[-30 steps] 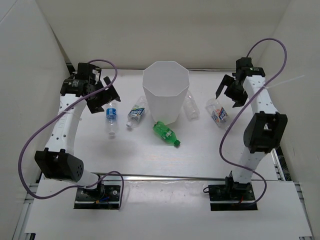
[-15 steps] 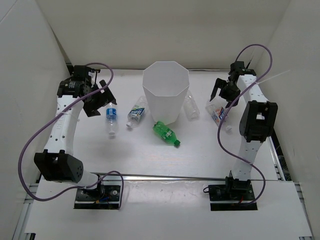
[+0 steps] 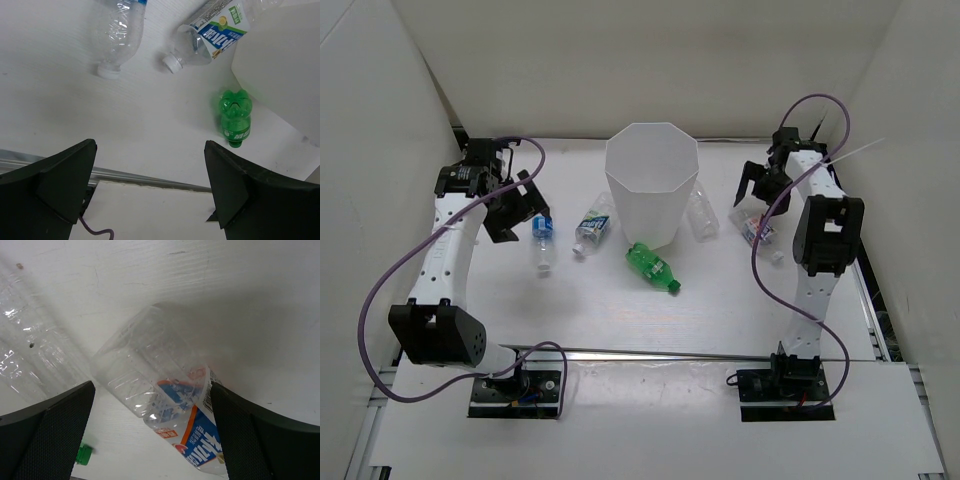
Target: Put the plastic bottles in the bin
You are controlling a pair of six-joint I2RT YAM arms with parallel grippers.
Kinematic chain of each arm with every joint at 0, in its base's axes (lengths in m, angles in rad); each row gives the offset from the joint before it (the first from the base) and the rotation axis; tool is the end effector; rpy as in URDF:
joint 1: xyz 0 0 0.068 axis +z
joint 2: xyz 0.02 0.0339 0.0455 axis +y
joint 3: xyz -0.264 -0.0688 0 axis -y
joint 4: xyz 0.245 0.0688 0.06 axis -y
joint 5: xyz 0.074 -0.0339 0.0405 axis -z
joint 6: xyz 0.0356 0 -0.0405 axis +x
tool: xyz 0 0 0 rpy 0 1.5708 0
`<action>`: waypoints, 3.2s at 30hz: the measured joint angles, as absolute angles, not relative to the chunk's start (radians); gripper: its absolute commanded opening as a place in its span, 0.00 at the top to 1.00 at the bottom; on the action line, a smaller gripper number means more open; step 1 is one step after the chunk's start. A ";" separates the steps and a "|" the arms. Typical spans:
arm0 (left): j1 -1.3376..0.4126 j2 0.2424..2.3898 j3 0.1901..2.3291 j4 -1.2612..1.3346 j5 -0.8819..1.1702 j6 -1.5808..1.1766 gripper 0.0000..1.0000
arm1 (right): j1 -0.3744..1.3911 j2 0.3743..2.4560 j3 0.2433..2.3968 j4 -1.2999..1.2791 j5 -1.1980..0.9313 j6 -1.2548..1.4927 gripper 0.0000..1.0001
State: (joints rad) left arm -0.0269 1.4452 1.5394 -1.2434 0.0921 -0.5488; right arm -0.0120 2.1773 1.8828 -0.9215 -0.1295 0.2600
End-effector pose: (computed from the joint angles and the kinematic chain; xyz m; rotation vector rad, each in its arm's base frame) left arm 0.2698 -0.0105 0.3583 -0.6830 2.6628 -0.2884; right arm 0.4603 -0.0009 0.2142 0.3468 2.7742 0.2419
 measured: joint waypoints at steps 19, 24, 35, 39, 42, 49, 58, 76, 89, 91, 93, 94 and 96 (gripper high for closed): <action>-0.025 1.450 1.551 -1.264 0.105 -0.538 0.00 | 0.020 2.254 1.847 -0.925 -0.071 0.276 0.25; -0.025 1.450 1.545 -1.265 0.106 -0.538 0.00 | 0.019 2.254 1.854 -0.950 -0.003 0.301 0.44; -0.025 1.446 1.516 -1.253 0.135 -0.539 0.00 | -0.068 2.201 2.042 -1.018 0.041 0.378 0.56; -0.025 1.445 1.511 -1.248 0.160 -0.539 0.00 | -0.123 2.094 2.163 -0.973 -0.103 0.432 0.44; -0.027 1.443 1.511 -1.247 0.173 -0.539 0.00 | -0.154 1.958 2.164 -0.854 -0.259 0.486 0.44; -0.035 1.435 1.510 -1.235 0.189 -0.539 0.00 | -0.127 1.826 2.260 -0.550 -0.582 0.709 0.44; -0.036 1.378 1.470 -1.227 0.196 -0.539 0.00 | 0.073 1.921 2.290 -0.326 -0.764 0.835 0.39; -0.036 1.308 1.439 -1.256 0.116 -0.542 0.00 | 0.410 1.990 2.285 -0.485 -0.452 0.357 0.01; -0.036 1.251 1.369 -1.266 0.075 -0.550 0.00 | 0.220 1.678 2.052 -0.521 -0.070 0.425 0.01; -0.036 1.249 1.364 -1.264 0.078 -0.551 0.00 | 0.074 1.636 2.009 -0.517 -0.069 0.478 0.01; -0.036 1.248 1.364 -1.257 0.086 -0.550 0.00 | -0.027 1.649 1.988 -0.531 -0.081 0.512 0.01; -0.036 1.247 1.364 -1.254 0.089 -0.550 0.00 | -0.052 1.671 1.979 -0.545 -0.093 0.517 0.01; -0.036 1.246 1.364 -1.252 0.094 -0.550 0.00 | -0.063 1.742 1.950 -0.571 -0.135 0.513 0.01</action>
State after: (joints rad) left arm -0.0364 1.2461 1.3636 -1.2518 0.0937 -0.5503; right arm -0.0631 1.7420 1.9499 -0.5713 -0.1352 0.5125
